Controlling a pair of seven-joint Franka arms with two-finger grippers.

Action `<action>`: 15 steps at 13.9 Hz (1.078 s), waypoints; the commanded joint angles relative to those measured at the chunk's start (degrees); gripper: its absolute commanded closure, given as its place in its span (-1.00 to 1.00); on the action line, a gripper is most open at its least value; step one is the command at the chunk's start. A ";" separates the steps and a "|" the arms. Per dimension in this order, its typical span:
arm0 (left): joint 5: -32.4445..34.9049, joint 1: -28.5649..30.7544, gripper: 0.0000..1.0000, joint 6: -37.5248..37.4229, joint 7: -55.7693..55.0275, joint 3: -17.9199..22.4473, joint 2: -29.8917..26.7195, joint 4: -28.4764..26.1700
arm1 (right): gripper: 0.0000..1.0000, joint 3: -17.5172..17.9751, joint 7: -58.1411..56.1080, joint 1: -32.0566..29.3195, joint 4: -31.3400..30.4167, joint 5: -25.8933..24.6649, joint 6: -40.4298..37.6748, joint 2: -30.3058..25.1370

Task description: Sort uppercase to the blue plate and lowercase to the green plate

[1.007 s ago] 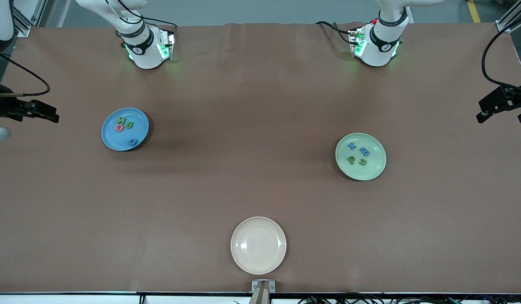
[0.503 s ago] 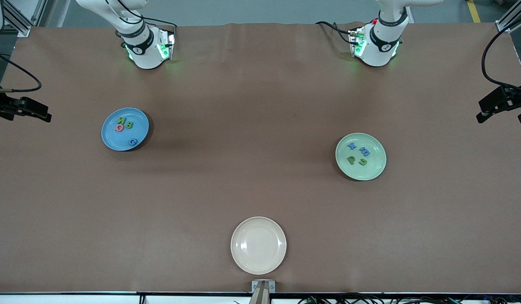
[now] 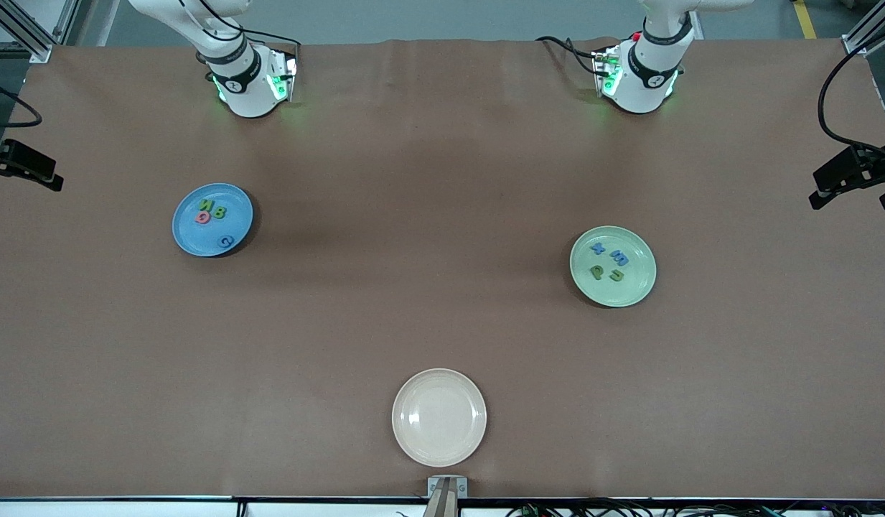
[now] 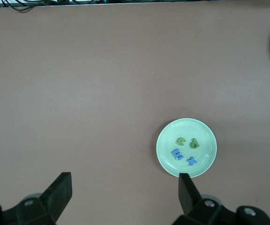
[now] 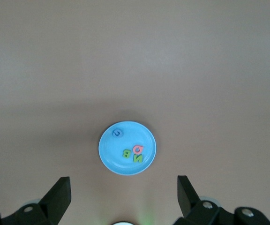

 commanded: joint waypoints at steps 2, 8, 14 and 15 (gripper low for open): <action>0.11 0.08 -1.00 -0.27 1.22 0.04 -0.14 0.21 | -1.00 0.24 -0.24 0.04 0.70 1.97 -3.19 -0.65; 0.11 -0.19 -1.00 -0.27 1.13 0.04 -0.23 0.21 | -1.00 0.15 -0.68 -0.05 0.00 1.98 -4.43 -1.53; 0.02 -0.36 -1.00 -0.27 1.22 0.04 -0.23 0.21 | -1.00 1.72 -0.77 -2.41 -0.44 2.06 -3.20 -1.80; 0.11 -0.36 -1.00 -0.27 1.22 0.04 -0.23 0.21 | -1.00 2.60 -0.77 -2.94 -0.53 2.06 -3.11 -1.88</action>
